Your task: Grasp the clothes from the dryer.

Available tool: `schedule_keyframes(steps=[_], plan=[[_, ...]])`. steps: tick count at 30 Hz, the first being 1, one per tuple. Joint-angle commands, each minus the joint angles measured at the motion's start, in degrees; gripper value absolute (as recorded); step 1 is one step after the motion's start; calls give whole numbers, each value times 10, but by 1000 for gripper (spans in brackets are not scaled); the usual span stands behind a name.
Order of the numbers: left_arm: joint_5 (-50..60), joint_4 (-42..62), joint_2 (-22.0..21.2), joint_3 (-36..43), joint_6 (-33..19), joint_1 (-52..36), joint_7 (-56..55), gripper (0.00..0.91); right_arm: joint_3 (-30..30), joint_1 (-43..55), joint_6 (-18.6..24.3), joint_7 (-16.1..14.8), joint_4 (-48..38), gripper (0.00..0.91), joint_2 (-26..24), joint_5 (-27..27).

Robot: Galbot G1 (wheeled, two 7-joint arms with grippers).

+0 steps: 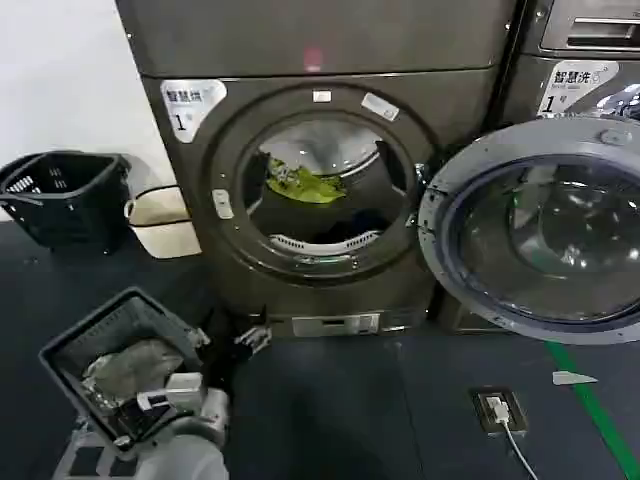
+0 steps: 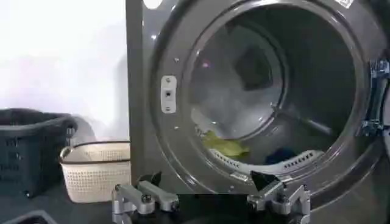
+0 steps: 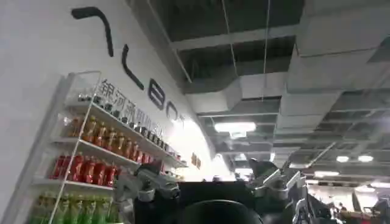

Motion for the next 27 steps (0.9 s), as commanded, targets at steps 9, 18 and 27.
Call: schedule_keyframes(steps=[9,18,27], plan=[[3,-3,-2,-1,-1,6,5,907,0,5,12,-2,2,907,3,9],[6,-7,-3,0,-1,9,7,907,0,5,13,-2,5,907,3,16],[8,-10,-3,1,-3,14,8,907,-1,4,12,-4,9,907,3,20]])
